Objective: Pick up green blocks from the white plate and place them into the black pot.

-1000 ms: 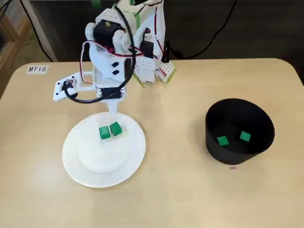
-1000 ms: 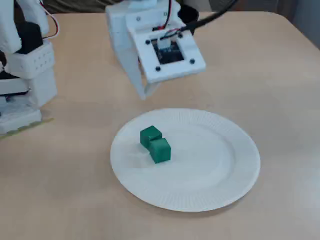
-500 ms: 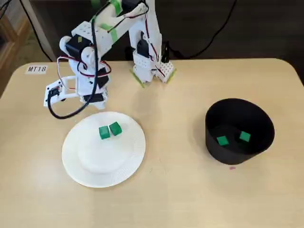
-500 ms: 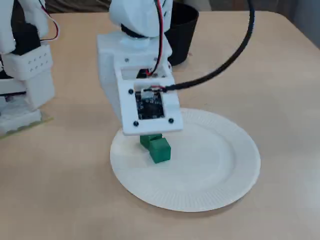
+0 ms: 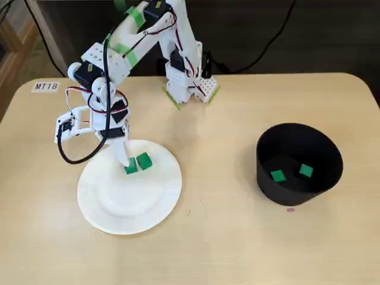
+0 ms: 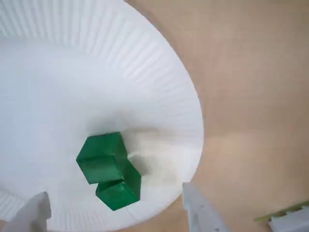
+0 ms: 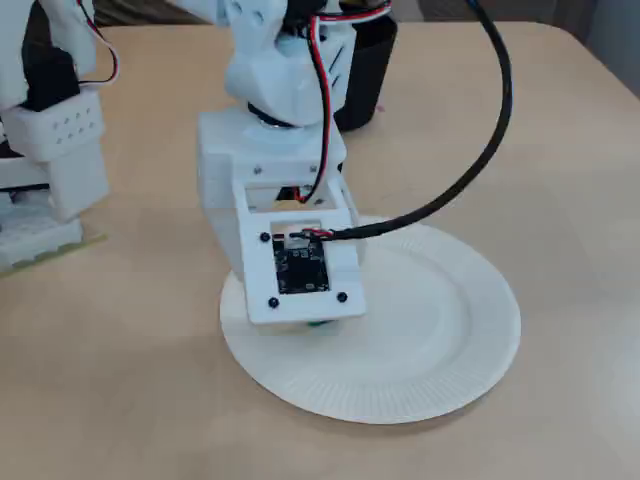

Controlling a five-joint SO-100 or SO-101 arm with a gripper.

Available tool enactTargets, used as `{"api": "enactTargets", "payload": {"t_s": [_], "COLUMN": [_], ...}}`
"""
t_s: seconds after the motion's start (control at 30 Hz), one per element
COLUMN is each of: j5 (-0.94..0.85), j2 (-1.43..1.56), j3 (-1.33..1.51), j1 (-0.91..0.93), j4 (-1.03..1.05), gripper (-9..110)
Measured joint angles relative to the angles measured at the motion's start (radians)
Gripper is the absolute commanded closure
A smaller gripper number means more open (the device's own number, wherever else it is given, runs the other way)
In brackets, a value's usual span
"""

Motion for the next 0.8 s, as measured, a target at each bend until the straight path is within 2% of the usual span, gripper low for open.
{"api": "enactTargets", "payload": {"t_s": [0.47, 0.8], "j5": [0.014, 0.038], "j2": [-0.058, -0.107], "j3": [0.0, 0.0], "j1": [-0.041, -0.06], "j4": [-0.097, -0.149], "gripper": [65, 72]}}
